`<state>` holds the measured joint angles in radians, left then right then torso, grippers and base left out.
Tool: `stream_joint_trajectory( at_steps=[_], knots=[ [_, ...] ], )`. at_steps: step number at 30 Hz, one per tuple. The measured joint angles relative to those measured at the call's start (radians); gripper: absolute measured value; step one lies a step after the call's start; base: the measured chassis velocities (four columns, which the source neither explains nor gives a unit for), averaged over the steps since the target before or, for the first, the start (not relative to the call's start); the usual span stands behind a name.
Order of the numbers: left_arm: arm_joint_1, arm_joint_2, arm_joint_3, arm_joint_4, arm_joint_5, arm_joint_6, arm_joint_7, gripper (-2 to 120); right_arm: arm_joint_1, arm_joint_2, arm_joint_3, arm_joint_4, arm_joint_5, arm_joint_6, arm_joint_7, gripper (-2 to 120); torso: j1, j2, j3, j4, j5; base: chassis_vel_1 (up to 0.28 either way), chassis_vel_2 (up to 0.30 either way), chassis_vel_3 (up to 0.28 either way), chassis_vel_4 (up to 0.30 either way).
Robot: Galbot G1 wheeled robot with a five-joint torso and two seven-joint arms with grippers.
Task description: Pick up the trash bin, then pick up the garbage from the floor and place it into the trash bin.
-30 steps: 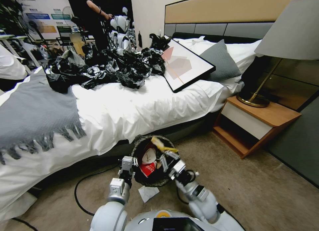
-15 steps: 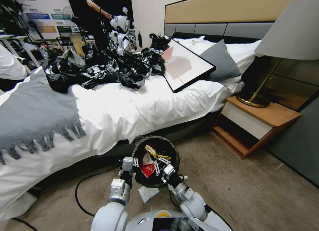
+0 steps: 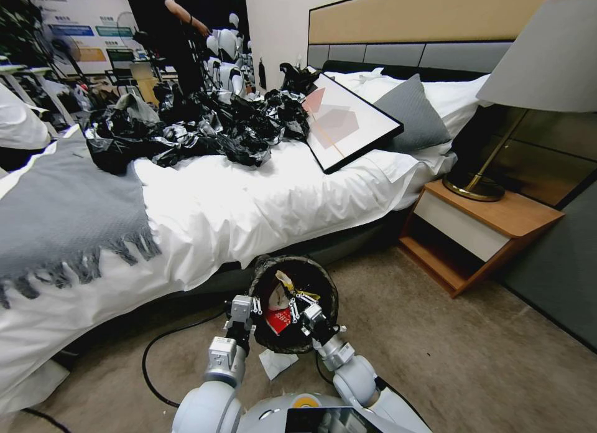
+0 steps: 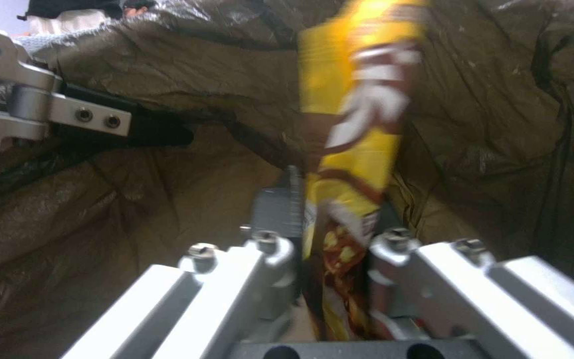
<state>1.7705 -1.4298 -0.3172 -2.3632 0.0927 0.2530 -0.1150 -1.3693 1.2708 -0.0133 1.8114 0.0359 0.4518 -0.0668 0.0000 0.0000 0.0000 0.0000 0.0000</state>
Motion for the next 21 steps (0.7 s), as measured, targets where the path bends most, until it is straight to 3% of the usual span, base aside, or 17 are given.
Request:
stream_joint_trajectory(
  at_steps=[3,11,15,21],
  knots=[
    [0.000,0.000,0.001,0.000,0.000,0.000,0.000,0,-0.002,0.000,0.000,0.000,-0.001,-0.001,0.004,28,0.000,0.000,0.000,0.0000,0.0000,0.000,0.000,0.000,0.000],
    [-0.007,-0.001,0.001,0.000,0.000,-0.001,0.002,0,-0.004,-0.009,0.009,0.008,-0.008,-0.002,0.006,65,0.000,0.000,0.000,0.0000,0.0000,0.000,0.000,0.000,0.000],
    [-0.009,-0.001,0.001,0.000,0.000,-0.001,0.002,0,-0.005,-0.009,0.013,0.008,-0.012,-0.002,0.006,73,0.000,0.000,0.000,0.0000,0.0001,0.000,0.000,0.000,0.000],
    [-0.013,-0.001,-0.002,0.003,-0.004,0.001,0.003,0,-0.019,-0.007,0.013,0.022,-0.026,0.004,0.006,97,0.000,0.000,0.000,0.0000,0.0000,0.000,0.000,0.000,0.000]
  ],
)
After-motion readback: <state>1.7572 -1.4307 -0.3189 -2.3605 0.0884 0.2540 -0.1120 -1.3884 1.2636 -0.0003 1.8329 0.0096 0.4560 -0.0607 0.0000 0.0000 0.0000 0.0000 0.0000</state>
